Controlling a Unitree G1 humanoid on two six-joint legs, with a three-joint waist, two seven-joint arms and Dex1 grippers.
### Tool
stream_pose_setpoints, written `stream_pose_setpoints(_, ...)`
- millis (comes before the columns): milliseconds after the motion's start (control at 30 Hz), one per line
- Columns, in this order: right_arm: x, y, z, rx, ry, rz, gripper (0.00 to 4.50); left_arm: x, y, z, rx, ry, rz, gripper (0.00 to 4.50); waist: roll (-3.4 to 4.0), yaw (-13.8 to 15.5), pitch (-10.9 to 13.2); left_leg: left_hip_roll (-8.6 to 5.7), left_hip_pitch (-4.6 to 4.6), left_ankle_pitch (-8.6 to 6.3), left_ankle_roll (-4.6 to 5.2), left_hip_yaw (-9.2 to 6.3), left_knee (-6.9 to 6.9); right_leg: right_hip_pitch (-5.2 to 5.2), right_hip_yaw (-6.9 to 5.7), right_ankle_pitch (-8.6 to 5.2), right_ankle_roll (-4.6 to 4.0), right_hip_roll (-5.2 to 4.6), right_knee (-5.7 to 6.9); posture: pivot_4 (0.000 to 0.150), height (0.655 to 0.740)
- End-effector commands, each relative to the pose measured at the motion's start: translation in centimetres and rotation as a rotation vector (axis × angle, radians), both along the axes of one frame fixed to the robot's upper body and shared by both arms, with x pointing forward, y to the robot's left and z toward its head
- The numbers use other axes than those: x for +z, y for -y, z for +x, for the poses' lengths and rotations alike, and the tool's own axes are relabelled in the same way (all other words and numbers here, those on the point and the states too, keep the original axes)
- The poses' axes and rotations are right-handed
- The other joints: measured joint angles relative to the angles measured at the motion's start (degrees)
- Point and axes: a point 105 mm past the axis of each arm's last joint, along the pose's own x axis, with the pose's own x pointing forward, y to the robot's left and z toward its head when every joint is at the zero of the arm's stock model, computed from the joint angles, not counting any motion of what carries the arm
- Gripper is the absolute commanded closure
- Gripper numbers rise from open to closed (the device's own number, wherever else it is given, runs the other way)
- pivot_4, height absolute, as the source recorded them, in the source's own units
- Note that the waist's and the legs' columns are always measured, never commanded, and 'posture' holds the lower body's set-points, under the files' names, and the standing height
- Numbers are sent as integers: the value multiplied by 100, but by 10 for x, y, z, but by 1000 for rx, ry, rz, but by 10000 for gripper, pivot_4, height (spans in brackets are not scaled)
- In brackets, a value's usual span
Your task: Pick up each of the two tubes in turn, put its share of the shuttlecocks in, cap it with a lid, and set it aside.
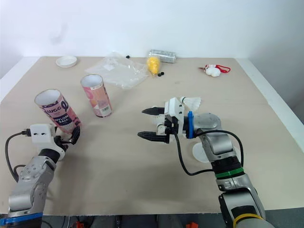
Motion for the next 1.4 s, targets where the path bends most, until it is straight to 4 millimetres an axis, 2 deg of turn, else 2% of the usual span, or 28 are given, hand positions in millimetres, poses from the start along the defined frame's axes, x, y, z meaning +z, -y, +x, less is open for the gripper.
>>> stream_pose_setpoints(33,12,-1,1,-7,52,21,261,8,-4,6,-5,27,37,0,0,-2,0,0,0,0,0,0,0,0,0,1,-2,0,0,1500,7400)
stream_pose_setpoints(500,14,-3,3,-17,67,22,261,2,-10,37,-94,16,93,0,0,-13,0,0,0,0,-1,-1,-8,-3,-2,1,-4,0,0,1500,7400)
stream_pose_setpoints(967,15,3,3,-31,77,8,261,-3,-13,45,-123,19,60,0,0,-14,0,0,2,3,-3,-3,-10,-2,-4,2,-2,-1,0,1500,7400)
stream_pose_setpoints(1067,14,4,2,-32,77,4,0,-4,-15,44,-116,20,53,7351,0,-14,0,0,2,3,-3,-2,-11,-2,-4,2,-2,-1,0,1500,7400)
stream_pose_setpoints(1133,14,4,2,-32,76,4,0,-4,-15,44,-121,18,54,13927,0,-14,0,0,2,3,-3,-2,-11,-2,-4,1,-2,-1,0,1500,7400)
stream_pose_setpoints(1400,14,3,2,-27,76,4,0,-3,-18,43,-108,23,74,13927,0,-15,0,0,1,3,-3,-2,-12,-3,-3,1,-3,-1,0,1500,7400)
